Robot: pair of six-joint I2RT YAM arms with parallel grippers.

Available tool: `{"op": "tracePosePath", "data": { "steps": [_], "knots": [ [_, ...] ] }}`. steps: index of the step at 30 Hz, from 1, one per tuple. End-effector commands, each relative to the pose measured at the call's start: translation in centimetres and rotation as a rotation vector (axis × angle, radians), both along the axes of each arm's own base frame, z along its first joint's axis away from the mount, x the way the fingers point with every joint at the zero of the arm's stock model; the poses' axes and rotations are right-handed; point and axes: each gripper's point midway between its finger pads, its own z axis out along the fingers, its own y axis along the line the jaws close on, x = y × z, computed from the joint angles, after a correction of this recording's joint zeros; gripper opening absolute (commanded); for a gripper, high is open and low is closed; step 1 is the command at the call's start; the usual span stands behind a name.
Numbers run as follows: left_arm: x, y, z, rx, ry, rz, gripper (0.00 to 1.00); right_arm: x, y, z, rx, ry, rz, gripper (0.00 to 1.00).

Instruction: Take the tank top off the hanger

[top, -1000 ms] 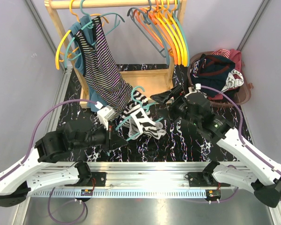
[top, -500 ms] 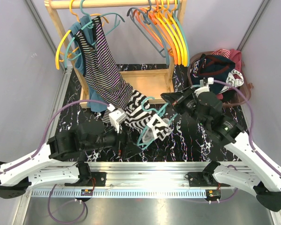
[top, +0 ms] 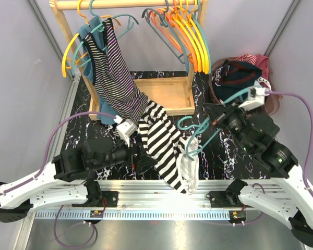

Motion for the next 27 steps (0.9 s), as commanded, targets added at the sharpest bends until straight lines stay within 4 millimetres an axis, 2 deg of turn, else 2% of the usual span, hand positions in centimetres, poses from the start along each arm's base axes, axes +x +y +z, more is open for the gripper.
{"op": "tracePosePath", "data": {
  "steps": [1, 2, 3, 4, 5, 6, 8, 11, 14, 18, 24, 27],
  "knots": [
    [0.5, -1.1, 3.5, -0.11, -0.078, -0.011, 0.99, 0.1, -4.1, 1.6, 0.192, -0.022, -0.198, 0.0],
    [0.4, -1.4, 3.6, -0.106, -0.091, -0.03, 0.99, 0.1, -4.4, 0.6, 0.238, 0.005, -0.222, 0.0],
    [-0.2, -1.8, 4.0, -0.114, -0.09, -0.071, 0.99, -0.4, -4.9, 1.3, 0.372, 0.024, -0.231, 0.0],
    [-0.2, -2.1, 4.2, -0.116, -0.099, -0.083, 0.99, -0.5, -4.9, 1.0, 0.428, 0.052, -0.233, 0.0],
    [-0.7, -2.8, 4.2, -0.112, -0.095, -0.127, 0.99, -0.4, -4.7, 0.4, 0.475, 0.088, -0.235, 0.0],
    [-0.9, -3.2, 4.5, -0.117, -0.111, -0.16, 0.99, -0.7, -4.2, 0.5, 0.571, 0.134, -0.208, 0.0],
    [-1.6, -4.0, 4.8, -0.12, -0.136, -0.221, 0.99, -0.9, -3.5, 0.3, 0.643, 0.183, -0.179, 0.0],
    [-1.9, -4.3, 4.8, -0.099, -0.171, -0.262, 0.99, -1.3, -2.6, 0.6, 0.779, 0.268, -0.137, 0.0],
    [-2.5, -4.5, 5.8, -0.129, -0.194, -0.305, 0.99, -1.7, -2.1, 0.8, 0.814, 0.311, -0.109, 0.0],
    [-3.6, -4.9, 5.7, -0.133, -0.191, -0.364, 0.99, -1.9, -1.5, 1.5, 0.895, 0.331, -0.068, 0.0],
    [-3.1, -4.9, 5.3, -0.121, -0.202, -0.325, 0.99, -2.0, -0.2, 1.6, 0.98, 0.382, 0.003, 0.0],
    [-2.3, -4.5, 5.8, -0.119, -0.228, -0.272, 0.99, -2.1, 0.3, 1.6, 0.984, 0.4, 0.022, 0.0]
  ]
}}
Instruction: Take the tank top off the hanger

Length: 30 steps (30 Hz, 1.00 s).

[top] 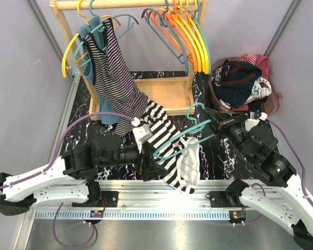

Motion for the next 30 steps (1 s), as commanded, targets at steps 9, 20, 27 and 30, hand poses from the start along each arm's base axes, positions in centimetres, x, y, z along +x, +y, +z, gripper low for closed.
{"op": "tracePosePath", "data": {
  "steps": [9, 20, 27, 30],
  "knots": [
    [1.5, 0.5, 4.1, -0.074, -0.095, 0.078, 0.0, -0.7, 1.8, 2.5, 0.149, -0.039, 0.102, 0.08],
    [4.7, 5.2, 2.0, 0.117, -0.041, 0.376, 0.0, -1.2, -0.4, 4.1, 0.021, -0.097, 0.026, 1.0],
    [8.7, 11.8, 2.9, 0.218, -0.045, 0.78, 0.0, -4.3, -6.7, 7.0, -0.202, -0.182, -0.117, 1.0],
    [10.5, 11.6, 5.6, 0.23, -0.091, 0.838, 0.0, -5.8, -8.1, 7.1, -0.252, -0.183, -0.116, 1.0]
  ]
}}
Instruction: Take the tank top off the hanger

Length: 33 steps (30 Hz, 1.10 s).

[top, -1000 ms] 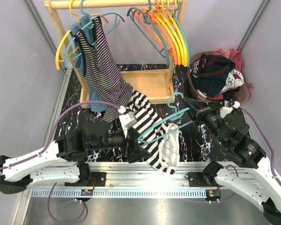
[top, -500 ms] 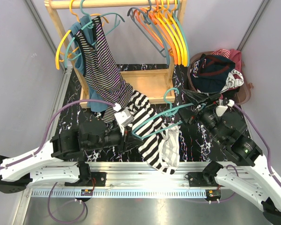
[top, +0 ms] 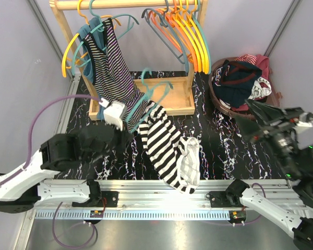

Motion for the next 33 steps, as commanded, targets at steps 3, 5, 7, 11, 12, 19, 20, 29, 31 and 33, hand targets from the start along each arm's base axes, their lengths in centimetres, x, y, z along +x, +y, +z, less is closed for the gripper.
{"op": "tracePosePath", "data": {
  "steps": [3, 5, 7, 11, 12, 19, 20, 29, 31, 33],
  "knots": [
    [5.6, 1.1, 6.6, -0.007, -0.127, 0.199, 0.0, -1.5, -2.4, -2.4, -0.165, 0.038, -0.049, 1.0],
    [8.4, 1.6, 8.3, 0.023, -0.137, 0.258, 0.0, -2.0, -2.5, -3.1, -0.166, 0.059, -0.03, 1.0],
    [10.8, 1.8, 8.1, 0.11, -0.127, 0.293, 0.0, -2.5, -2.6, -3.5, -0.161, 0.07, -0.018, 1.0],
    [14.5, 1.9, 11.5, 0.107, -0.172, 0.353, 0.0, -3.6, -3.7, -3.9, -0.158, 0.072, -0.019, 1.0],
    [15.8, 1.2, 11.1, 0.128, -0.166, 0.356, 0.0, -3.7, -3.8, -4.0, -0.162, 0.073, -0.019, 1.0],
    [20.2, 0.8, 15.0, 0.118, -0.253, 0.4, 0.0, -4.8, -4.8, -5.3, -0.171, 0.092, -0.021, 1.0],
    [20.5, 0.6, 15.3, 0.111, -0.265, 0.401, 0.0, -4.9, -5.1, -5.5, -0.171, 0.094, -0.026, 1.0],
    [25.0, -0.4, 14.0, 0.119, -0.271, 0.391, 0.0, -5.2, -5.8, -6.9, -0.191, 0.121, -0.043, 1.0],
    [25.8, -0.7, 14.1, 0.103, -0.276, 0.385, 0.0, -5.3, -5.7, -6.9, -0.191, 0.121, -0.036, 1.0],
    [26.8, -1.0, 13.6, 0.095, -0.268, 0.384, 0.0, -5.3, -5.5, -7.1, -0.197, 0.127, -0.031, 1.0]
  ]
}}
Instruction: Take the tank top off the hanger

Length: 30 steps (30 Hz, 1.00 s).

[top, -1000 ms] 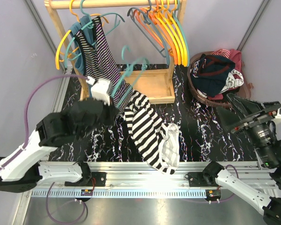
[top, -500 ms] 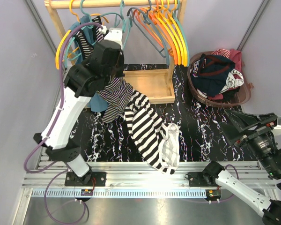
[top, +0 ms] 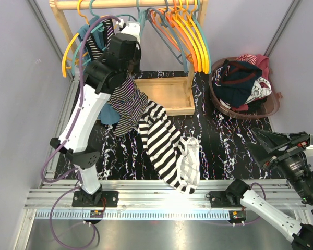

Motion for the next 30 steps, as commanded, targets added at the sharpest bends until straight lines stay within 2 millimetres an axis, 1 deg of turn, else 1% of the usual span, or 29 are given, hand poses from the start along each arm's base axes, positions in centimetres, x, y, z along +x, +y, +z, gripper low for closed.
{"op": "tracePosePath", "data": {
  "steps": [1, 3, 4, 7, 9, 10, 11, 12, 13, 14, 15, 16, 17, 18, 19, 20, 21, 22, 23, 24, 25, 26, 27, 28, 29, 30],
  "knots": [
    [2.0, -1.6, 1.7, -0.06, -0.069, -0.053, 0.0, 0.3, -0.3, -0.6, -0.02, 0.016, -0.022, 1.0],
    [2.3, -2.0, 1.7, -0.066, -0.073, -0.063, 0.0, 0.3, -0.1, -0.8, -0.025, 0.022, -0.013, 1.0],
    [2.6, -2.5, 1.5, -0.071, -0.07, -0.077, 0.0, 0.2, -0.1, -0.8, -0.027, 0.022, -0.012, 1.0],
    [2.8, -3.1, 2.0, -0.093, -0.085, -0.093, 0.0, 0.3, 0.2, -1.3, -0.04, 0.029, -0.001, 1.0],
    [2.7, -3.3, 2.3, -0.111, -0.088, -0.098, 0.0, 0.3, 0.8, -1.7, -0.067, 0.031, 0.025, 1.0],
    [2.3, -3.4, 2.2, -0.118, -0.077, -0.11, 0.02, 0.4, 1.2, -2.0, -0.082, 0.037, 0.039, 1.0],
    [1.8, -3.6, 2.2, -0.125, -0.07, -0.114, 0.12, 0.7, 1.8, -2.5, -0.125, 0.044, 0.059, 1.0],
    [1.4, -3.7, 2.0, -0.123, -0.06, -0.117, 0.38, 0.5, 2.8, -2.9, -0.151, 0.052, 0.109, 1.0],
    [0.4, -3.4, 2.5, -0.124, -0.062, -0.115, 0.52, 0.6, 3.5, -3.6, -0.186, 0.069, 0.138, 1.0],
    [-0.2, -4.0, 1.5, -0.117, -0.032, -0.123, 0.61, 1.2, 4.7, -4.5, -0.253, 0.084, 0.177, 1.0],
    [-0.9, -4.2, 1.2, -0.116, -0.024, -0.13, 0.84, 0.8, 6.0, -5.1, -0.286, 0.089, 0.253, 1.0],
    [-2.3, -3.7, 2.5, -0.142, -0.05, -0.135, 0.94, 1.1, 7.0, -6.4, -0.33, 0.114, 0.293, 1.0],
    [-3.2, -4.5, 0.4, -0.135, 0.004, -0.144, 0.99, 1.7, 8.2, -7.6, -0.411, 0.125, 0.341, 1.0],
    [-4.7, -3.6, 2.0, -0.173, -0.038, -0.141, 0.99, 1.5, 9.3, -8.6, -0.45, 0.134, 0.411, 1.0],
    [-6.1, -4.0, 1.7, -0.183, -0.032, -0.157, 0.99, 1.8, 9.9, -10.5, -0.508, 0.17, 0.445, 1.0],
    [-6.9, -4.1, -0.9, -0.173, 0.023, -0.145, 0.99, 2.5, 10.5, -12.4, -0.599, 0.197, 0.483, 1.0],
    [-7.6, -3.8, -0.9, -0.185, 0.004, -0.128, 0.99, 2.9, 10.9, -13.9, -0.652, 0.214, 0.508, 1.0],
    [-10.3, -3.3, 0.3, -0.223, -0.027, -0.156, 0.99, 3.2, 11.0, -16.6, -0.717, 0.269, 0.534, 1.0],
    [-11.3, -3.2, -2.2, -0.214, 0.015, -0.14, 0.99, 4.0, 11.6, -18.4, -0.788, 0.286, 0.563, 1.0],
    [-12.3, -3.0, -2.3, -0.237, 0.006, -0.138, 0.99, 4.5, 11.9, -19.9, -0.828, 0.302, 0.582, 1.0],
    [-14.6, -2.0, -1.2, -0.292, -0.026, -0.163, 0.99, 4.7, 12.0, -22.4, -0.876, 0.347, 0.609, 1.0],
    [-15.4, -2.3, -3.3, -0.296, 0.012, -0.169, 0.99, 5.8, 12.9, -24.0, -0.923, 0.352, 0.634, 1.0],
    [-16.3, -1.9, -3.7, -0.314, 0.017, -0.173, 0.99, 6.4, 13.2, -25.3, -0.954, 0.365, 0.651, 1.0],
    [-17.9, -1.1, -3.3, -0.35, 0.005, -0.188, 0.99, 6.7, 13.5, -26.9, -0.987, 0.385, 0.672, 1.0],
    [-18.4, -1.2, -5.1, -0.351, 0.038, -0.185, 0.99, 8.1, 14.2, -28.4, -1.034, 0.39, 0.681, 1.0],
    [-19.0, -1.2, -5.4, -0.371, 0.044, -0.201, 0.99, 8.8, 14.6, -29.2, -1.061, 0.388, 0.686, 1.0]
  ]
}}
